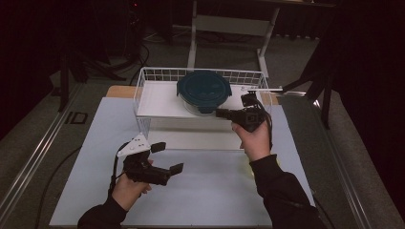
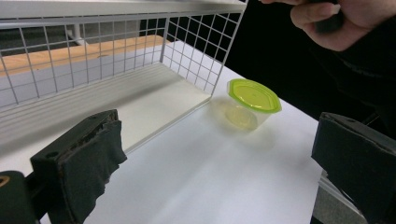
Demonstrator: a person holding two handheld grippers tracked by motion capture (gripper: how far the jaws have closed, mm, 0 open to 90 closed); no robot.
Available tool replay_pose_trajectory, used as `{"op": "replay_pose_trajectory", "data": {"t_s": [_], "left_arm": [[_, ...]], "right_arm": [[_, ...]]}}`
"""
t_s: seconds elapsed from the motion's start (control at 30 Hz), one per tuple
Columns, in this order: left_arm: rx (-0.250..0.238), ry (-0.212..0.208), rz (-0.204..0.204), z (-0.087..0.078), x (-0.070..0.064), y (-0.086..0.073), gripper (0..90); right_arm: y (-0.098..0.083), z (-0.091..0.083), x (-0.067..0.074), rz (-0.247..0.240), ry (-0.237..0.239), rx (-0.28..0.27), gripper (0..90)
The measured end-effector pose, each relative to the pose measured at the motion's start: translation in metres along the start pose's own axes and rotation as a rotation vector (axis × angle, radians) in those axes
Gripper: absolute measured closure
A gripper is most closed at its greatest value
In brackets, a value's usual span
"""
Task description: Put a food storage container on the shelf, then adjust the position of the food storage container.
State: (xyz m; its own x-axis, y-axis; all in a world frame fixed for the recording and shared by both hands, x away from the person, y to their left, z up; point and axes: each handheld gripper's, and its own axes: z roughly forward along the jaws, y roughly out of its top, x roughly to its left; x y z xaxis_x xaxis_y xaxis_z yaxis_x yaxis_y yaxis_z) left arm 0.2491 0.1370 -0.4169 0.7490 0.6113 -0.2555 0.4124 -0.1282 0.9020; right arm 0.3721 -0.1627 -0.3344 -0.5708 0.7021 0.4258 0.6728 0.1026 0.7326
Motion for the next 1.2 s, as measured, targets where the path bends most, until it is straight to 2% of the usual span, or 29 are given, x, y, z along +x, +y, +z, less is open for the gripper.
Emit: {"op": "replay_pose_trajectory", "data": {"t_s": [0.2,0.37,0.53,0.63,0.73,0.87,0.93,1.0,1.03,1.07,1.13,1.17,1.2], "left_arm": [[0.005,0.007,0.016,0.002,-0.003,-0.006,2.4],[0.003,0.007,0.037,0.002,-0.006,-0.009,2.5],[-0.025,0.017,0.069,-0.001,-0.008,-0.013,2.5],[-0.042,0.026,0.100,-0.004,-0.008,-0.017,2.4],[-0.064,0.027,0.108,-0.008,-0.009,-0.022,2.4],[-0.065,0.031,0.084,-0.014,-0.008,-0.031,2.5],[-0.060,0.024,0.070,-0.015,-0.008,-0.039,2.5],[-0.056,0.025,0.074,-0.016,-0.008,-0.047,2.5],[-0.054,0.024,0.078,-0.015,-0.009,-0.051,2.5],[-0.053,0.023,0.087,-0.015,-0.009,-0.054,2.5],[-0.045,0.036,0.113,-0.014,-0.009,-0.060,2.5],[-0.043,0.036,0.120,-0.014,-0.009,-0.062,2.5],[-0.044,0.036,0.123,-0.013,-0.009,-0.064,2.5]], "right_arm": [[0.002,0.002,-0.001,0.004,-0.009,-0.002,89.8],[-0.002,0.002,-0.001,0.009,0.013,-0.005,89.4],[-0.016,-0.007,0.003,-0.039,0.020,-0.003,81.9],[-0.030,-0.014,0.004,-0.058,0.042,-0.002,72.1],[-0.044,-0.022,0.005,-0.087,0.064,-0.031,53.7],[-0.064,-0.030,0.001,-0.115,0.077,-0.073,29.3],[-0.074,-0.035,-0.004,-0.124,0.125,-0.072,18.0],[-0.084,-0.041,-0.007,-0.122,0.123,-0.092,20.7],[-0.088,-0.044,-0.008,-0.142,0.121,-0.084,19.5],[-0.093,-0.048,-0.010,-0.160,0.126,-0.103,17.9],[-0.101,-0.057,-0.012,-0.173,0.166,-0.135,15.8],[-0.105,-0.061,-0.013,-0.188,0.168,-0.147,15.0],[-0.109,-0.065,-0.014,-0.211,0.150,-0.150,15.3]]}}
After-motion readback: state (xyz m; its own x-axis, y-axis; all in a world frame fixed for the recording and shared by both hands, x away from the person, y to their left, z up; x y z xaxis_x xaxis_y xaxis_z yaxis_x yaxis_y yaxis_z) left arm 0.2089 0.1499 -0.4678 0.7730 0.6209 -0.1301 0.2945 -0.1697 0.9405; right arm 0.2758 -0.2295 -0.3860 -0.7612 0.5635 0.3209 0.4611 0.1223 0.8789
